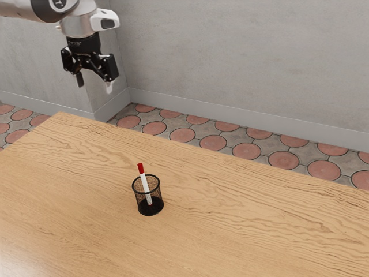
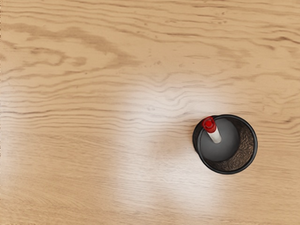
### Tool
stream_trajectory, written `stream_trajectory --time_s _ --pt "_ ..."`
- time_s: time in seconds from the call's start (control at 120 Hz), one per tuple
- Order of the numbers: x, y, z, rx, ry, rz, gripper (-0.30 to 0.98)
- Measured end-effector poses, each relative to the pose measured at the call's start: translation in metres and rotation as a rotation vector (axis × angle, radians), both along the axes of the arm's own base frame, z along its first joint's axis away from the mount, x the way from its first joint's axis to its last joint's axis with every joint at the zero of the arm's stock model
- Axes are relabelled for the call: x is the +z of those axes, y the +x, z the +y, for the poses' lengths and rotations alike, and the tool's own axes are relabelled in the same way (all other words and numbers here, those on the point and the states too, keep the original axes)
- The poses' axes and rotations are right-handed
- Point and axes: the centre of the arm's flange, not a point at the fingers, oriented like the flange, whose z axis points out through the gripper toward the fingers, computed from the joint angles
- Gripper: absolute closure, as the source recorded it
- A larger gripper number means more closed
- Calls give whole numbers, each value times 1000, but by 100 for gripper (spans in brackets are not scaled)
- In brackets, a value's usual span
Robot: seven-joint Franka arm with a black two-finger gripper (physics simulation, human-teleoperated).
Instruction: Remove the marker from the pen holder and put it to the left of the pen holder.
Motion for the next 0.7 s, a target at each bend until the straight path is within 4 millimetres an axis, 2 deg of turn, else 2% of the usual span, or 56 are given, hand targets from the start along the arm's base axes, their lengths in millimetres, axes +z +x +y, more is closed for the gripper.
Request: stream_trajectory --time_s 0.3,0.367,0.4,0.433,0.475,0.508,0.558,0.7 --pt "0 -1 12 32 -10 -2 0" --pt "-3 14 19 42 -10 4 0" --pt "-17 23 32 64 -9 36 0" --pt "-53 36 66 118 -9 104 0" --pt "-110 48 115 196 -16 203 0" --pt "-147 53 137 227 -23 263 0" --pt "-182 59 148 246 -35 318 0" --pt "-245 64 159 288 -98 409 0"
